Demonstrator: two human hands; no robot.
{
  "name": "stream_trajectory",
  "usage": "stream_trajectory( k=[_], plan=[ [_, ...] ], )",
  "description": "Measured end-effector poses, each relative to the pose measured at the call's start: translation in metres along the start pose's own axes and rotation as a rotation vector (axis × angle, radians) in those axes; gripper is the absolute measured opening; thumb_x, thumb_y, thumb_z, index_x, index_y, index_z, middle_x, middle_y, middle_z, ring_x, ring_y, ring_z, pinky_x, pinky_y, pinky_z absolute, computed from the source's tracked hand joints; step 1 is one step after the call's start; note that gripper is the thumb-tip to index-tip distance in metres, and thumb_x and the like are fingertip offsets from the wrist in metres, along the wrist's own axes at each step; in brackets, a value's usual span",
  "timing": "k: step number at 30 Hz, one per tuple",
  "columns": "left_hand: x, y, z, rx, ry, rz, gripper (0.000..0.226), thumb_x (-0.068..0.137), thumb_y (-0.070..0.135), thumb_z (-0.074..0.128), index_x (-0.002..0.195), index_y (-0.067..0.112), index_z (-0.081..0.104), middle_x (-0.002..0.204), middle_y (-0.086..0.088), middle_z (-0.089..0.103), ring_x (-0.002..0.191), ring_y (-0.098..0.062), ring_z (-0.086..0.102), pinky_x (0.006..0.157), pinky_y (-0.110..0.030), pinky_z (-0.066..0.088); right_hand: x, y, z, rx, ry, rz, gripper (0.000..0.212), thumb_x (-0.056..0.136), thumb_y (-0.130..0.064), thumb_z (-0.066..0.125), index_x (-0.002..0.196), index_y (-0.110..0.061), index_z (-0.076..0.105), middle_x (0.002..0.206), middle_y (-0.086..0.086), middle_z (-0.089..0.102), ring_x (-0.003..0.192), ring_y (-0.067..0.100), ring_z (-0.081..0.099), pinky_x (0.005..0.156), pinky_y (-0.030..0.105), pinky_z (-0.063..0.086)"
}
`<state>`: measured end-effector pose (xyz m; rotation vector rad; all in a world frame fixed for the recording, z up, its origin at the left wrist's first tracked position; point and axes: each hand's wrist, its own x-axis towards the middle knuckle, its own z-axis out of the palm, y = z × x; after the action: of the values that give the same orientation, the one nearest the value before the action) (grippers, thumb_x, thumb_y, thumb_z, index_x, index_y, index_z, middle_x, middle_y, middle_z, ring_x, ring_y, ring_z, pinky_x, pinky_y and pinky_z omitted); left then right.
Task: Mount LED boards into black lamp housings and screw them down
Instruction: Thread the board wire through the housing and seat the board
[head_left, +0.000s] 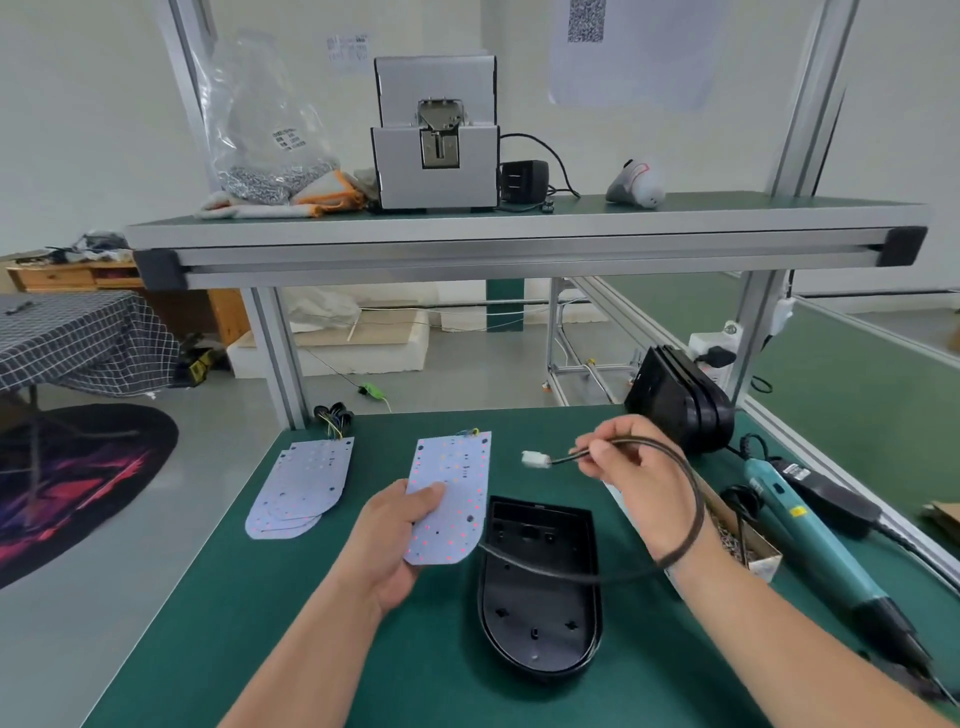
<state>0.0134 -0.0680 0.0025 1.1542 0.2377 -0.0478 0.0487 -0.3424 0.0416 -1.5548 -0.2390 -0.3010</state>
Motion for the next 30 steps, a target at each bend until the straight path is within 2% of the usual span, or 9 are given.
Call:
stream_trajectory(
  k=[4,9,11,15,18,20,22,27,30],
  plan=[
    [-0.004,-0.007,0.013,0.059,0.025,0.022,0.02,0.101,0.01,0.066,0.119,0.001,0.067,0.113,-0.015,0.08,0.088,-0.028,0.079,0.067,-0.036,0.061,-0.028,0.01,0.007,0.059,-0.007,-0.008,0.011,0.104,0.004,0.058,0.104,-0.004,0.064,0.098,0.014,0.078,0.086,0.029,0.076,0.079,0.033,0.064],
    [-0.006,-0.01,0.02,0.057,0.028,0.022,0.024,0.104,0.012,0.064,0.125,0.002,0.068,0.116,-0.012,0.08,0.1,-0.031,0.077,0.083,-0.042,0.058,-0.036,0.013,0.001,-0.054,-0.031,-0.042,0.013,0.106,0.001,0.054,0.105,-0.007,0.065,0.093,0.009,0.076,0.074,0.027,0.074,0.071,0.03,0.062],
    [-0.008,-0.009,0.022,0.021,0.013,0.001,0.024,0.105,0.012,0.062,0.127,0.003,0.067,0.118,-0.012,0.08,0.098,-0.029,0.077,0.082,-0.041,0.058,-0.036,0.015,0.0,-0.129,-0.071,-0.026,0.015,0.106,0.001,0.054,0.103,-0.009,0.065,0.09,0.009,0.074,0.076,0.025,0.073,0.071,0.032,0.061],
    [-0.008,-0.012,0.026,-0.012,-0.057,-0.014,0.027,0.108,0.014,0.059,0.133,0.006,0.065,0.124,-0.011,0.078,0.102,-0.027,0.077,0.082,-0.042,0.06,-0.035,0.015,0.006,-0.269,-0.125,-0.038,0.015,0.104,-0.003,0.057,0.098,-0.015,0.064,0.091,0.008,0.07,0.074,0.018,0.071,0.069,0.023,0.056],
    [-0.009,-0.014,0.028,-0.007,-0.095,-0.002,0.029,0.108,0.017,0.059,0.134,0.006,0.064,0.125,-0.011,0.077,0.102,-0.026,0.077,0.074,-0.039,0.063,-0.033,0.013,0.011,-0.39,-0.175,-0.078,0.01,0.102,-0.013,0.063,0.096,-0.021,0.064,0.086,0.001,0.07,0.079,0.017,0.068,0.073,0.033,0.058],
    [-0.009,-0.015,0.031,-0.005,-0.095,0.009,0.03,0.107,0.018,0.061,0.133,0.005,0.064,0.125,-0.012,0.077,0.101,-0.026,0.078,0.071,-0.037,0.062,-0.033,0.013,0.014,-0.497,-0.2,-0.105,0.011,0.098,-0.017,0.069,0.095,-0.026,0.064,0.084,-0.008,0.069,0.08,0.01,0.067,0.077,0.025,0.052],
    [-0.009,-0.014,0.032,0.005,-0.075,0.017,0.029,0.105,0.018,0.063,0.131,0.004,0.064,0.123,-0.012,0.078,0.099,-0.025,0.078,0.069,-0.036,0.062,-0.033,0.013,0.016,-0.561,-0.209,-0.152,0.015,0.093,-0.014,0.071,0.093,-0.027,0.064,0.083,-0.014,0.068,0.083,0.003,0.064,0.073,0.013,0.043],
    [-0.011,-0.009,0.031,-0.01,-0.037,0.027,0.027,0.106,0.017,0.063,0.13,0.004,0.065,0.121,-0.013,0.078,0.094,-0.026,0.078,0.066,-0.037,0.062,-0.031,0.012,0.016,-0.667,-0.195,-0.173,0.016,0.1,-0.013,0.061,0.106,-0.027,0.06,0.088,-0.01,0.067,0.083,0.009,0.063,0.075,0.02,0.046],
    [-0.014,-0.008,0.033,0.003,-0.055,0.044,0.027,0.104,0.018,0.065,0.127,0.004,0.065,0.121,-0.013,0.079,0.094,-0.025,0.078,0.067,-0.037,0.063,-0.031,0.012,0.019,-0.64,-0.243,-0.186,0.018,0.099,-0.011,0.064,0.11,-0.025,0.061,0.091,-0.013,0.066,0.093,-0.001,0.06,0.077,0.007,0.039]
  ],
)
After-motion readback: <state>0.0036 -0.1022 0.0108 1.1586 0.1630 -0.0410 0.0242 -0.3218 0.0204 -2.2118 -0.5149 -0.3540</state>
